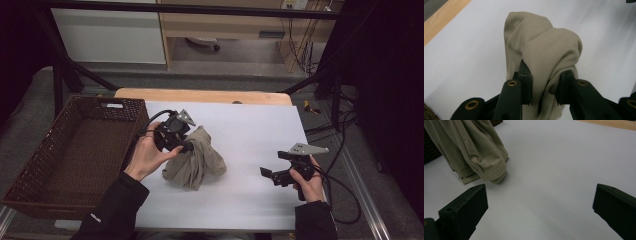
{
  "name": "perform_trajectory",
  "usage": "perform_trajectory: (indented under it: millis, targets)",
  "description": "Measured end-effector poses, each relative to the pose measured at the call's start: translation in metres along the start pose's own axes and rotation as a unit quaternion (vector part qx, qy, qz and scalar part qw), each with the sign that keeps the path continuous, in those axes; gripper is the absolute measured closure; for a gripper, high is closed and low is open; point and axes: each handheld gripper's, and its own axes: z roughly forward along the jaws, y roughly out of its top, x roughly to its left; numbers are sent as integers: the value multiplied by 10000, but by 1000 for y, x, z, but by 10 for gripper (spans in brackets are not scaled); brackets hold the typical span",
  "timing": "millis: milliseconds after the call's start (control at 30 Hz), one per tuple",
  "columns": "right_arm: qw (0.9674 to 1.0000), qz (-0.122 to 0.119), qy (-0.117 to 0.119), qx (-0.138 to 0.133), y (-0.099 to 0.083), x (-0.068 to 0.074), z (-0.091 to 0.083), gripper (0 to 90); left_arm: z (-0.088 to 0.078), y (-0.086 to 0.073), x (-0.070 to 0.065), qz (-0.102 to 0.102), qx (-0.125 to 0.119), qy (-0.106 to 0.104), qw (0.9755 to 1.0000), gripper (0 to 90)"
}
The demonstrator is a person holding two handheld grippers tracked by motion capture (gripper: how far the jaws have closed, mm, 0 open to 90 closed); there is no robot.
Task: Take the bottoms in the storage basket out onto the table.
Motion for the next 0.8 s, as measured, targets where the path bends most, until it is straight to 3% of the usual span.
perform_trajectory:
  millis: [567,800]
  targets:
    - [10000,4,-3,-4,0,0,0,4,20,-10,-9,-63,-48,-87,9999,681]
    - [10000,0,4,3,0,0,0,4,27,-14,-11,-78,11,-119,9999,625]
